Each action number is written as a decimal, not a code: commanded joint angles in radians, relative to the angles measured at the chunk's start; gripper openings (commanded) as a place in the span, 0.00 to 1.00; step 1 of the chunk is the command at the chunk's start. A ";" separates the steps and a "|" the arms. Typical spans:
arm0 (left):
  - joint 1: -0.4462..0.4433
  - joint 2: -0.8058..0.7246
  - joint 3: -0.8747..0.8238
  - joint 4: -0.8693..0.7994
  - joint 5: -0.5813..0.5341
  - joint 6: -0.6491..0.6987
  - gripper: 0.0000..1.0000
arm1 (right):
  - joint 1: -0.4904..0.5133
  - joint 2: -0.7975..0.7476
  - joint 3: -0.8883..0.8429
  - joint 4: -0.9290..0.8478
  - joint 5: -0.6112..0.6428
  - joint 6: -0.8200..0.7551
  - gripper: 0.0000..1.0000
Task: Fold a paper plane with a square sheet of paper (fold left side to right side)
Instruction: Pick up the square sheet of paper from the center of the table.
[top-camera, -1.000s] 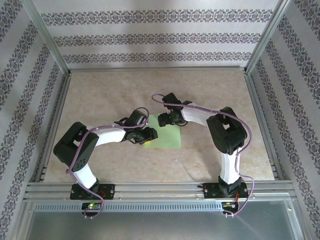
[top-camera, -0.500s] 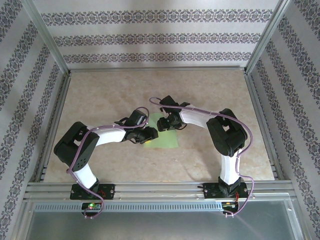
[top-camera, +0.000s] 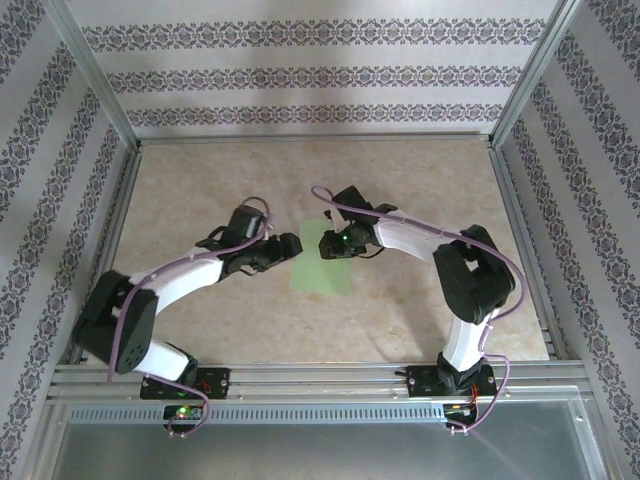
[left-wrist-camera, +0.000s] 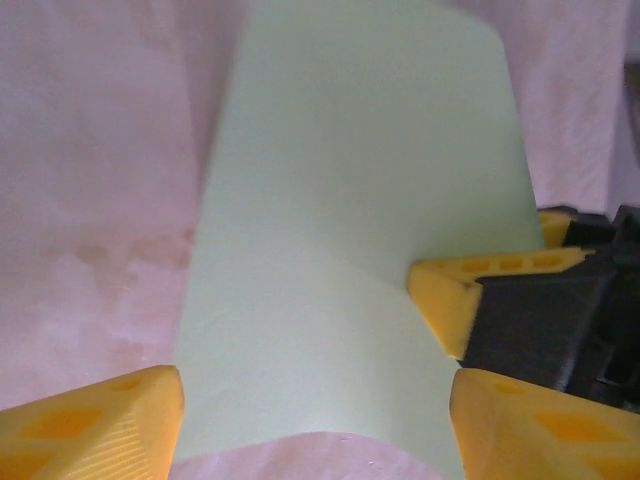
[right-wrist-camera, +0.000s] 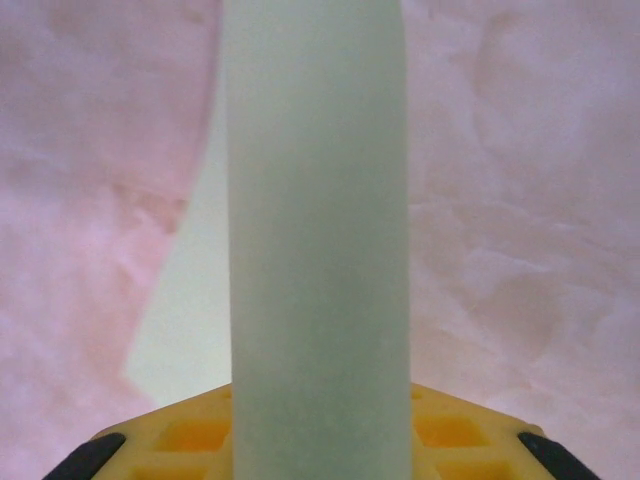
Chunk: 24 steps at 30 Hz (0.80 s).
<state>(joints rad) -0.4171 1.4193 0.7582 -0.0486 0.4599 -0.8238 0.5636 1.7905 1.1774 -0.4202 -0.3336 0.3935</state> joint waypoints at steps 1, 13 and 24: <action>0.094 -0.126 -0.080 0.068 0.086 0.038 0.77 | -0.039 -0.100 -0.030 0.053 -0.122 0.007 0.30; 0.227 -0.430 -0.219 0.476 0.419 0.026 1.00 | -0.190 -0.469 -0.119 0.147 -0.505 0.048 0.29; 0.196 -0.337 -0.175 0.903 0.575 -0.131 1.00 | -0.139 -0.618 -0.071 0.226 -0.758 0.129 0.29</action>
<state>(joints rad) -0.2043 1.0683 0.5495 0.6636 0.9653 -0.9054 0.3977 1.1984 1.0744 -0.2508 -0.9916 0.4808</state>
